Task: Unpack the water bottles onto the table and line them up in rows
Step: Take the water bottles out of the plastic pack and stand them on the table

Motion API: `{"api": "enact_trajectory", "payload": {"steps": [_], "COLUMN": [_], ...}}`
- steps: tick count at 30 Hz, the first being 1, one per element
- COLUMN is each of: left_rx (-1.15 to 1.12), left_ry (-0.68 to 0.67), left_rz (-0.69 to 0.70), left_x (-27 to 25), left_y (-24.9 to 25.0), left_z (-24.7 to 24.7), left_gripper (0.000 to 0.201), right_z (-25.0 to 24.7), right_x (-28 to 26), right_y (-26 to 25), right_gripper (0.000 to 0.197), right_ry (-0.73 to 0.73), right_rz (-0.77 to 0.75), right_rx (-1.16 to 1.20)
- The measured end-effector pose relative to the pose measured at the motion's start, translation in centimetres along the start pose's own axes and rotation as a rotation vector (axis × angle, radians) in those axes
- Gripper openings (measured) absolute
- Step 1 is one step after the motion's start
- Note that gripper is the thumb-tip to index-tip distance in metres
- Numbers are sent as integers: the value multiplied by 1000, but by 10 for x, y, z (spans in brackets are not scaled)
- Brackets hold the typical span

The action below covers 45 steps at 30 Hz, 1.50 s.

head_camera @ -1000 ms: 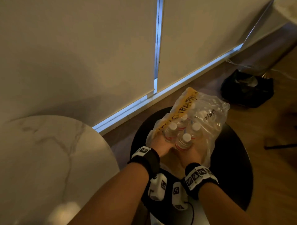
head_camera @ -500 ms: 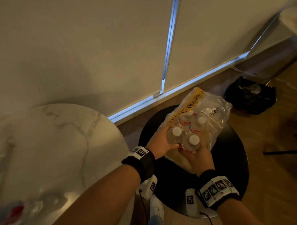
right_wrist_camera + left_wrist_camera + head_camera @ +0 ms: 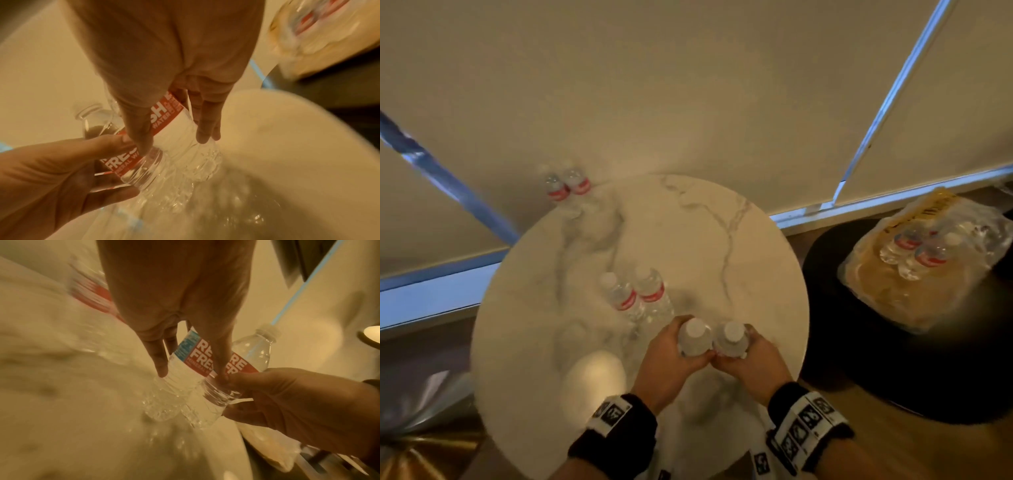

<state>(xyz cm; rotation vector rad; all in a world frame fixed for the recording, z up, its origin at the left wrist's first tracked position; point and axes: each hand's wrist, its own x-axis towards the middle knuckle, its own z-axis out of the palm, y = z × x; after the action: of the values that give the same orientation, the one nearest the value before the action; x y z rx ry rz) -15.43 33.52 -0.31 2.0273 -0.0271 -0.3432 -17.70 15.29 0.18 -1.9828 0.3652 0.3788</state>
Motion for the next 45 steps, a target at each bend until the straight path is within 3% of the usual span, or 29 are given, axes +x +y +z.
{"api": "enact_trajectory", "payload": {"steps": [4,9,15,21,23,25,28,30,36,40,45], "left_rx": [6,-33,-74,-29,87,235,355,374,281,242,180], "left_ry": [169,279,245,195,176,107,13,-20,-196,-328,-507], "left_rz": [-89,-142,-150,-204,-307,-412,-438,-381,-129,25,92], "left_x": [-30,-21,6,-5,-14,-26,-38,-37,21,82,164], "left_y": [-48,-80,-85,-96,-103,-106,-97,-82,4,75,152], "left_z": [-73,-134,-146,-146,-140,-131,-107,-85,21,114,240], "left_gripper": [56,59,66,62,70,70,41,27,21,16,19], "right_z": [92,168,186,170,155,133,88,51,-89,-189,-299], "right_x": [4,27,48,43,37,30,19,15,30,69,141], "right_y": [-41,-75,-78,-68,-59,-47,-29,-12,48,90,141], "right_gripper": [60,56,53,76,75,58,34,27,23,21,27], "right_ry": [-105,-74,53,-70,-119,-141,-79,24,314,500,707], "right_rz": [-10,-22,-25,2,58,82,87,97,250,351,490], "right_rx": [5,20,-10,-181,-252,-301,-297,-262,-112,101,367]}}
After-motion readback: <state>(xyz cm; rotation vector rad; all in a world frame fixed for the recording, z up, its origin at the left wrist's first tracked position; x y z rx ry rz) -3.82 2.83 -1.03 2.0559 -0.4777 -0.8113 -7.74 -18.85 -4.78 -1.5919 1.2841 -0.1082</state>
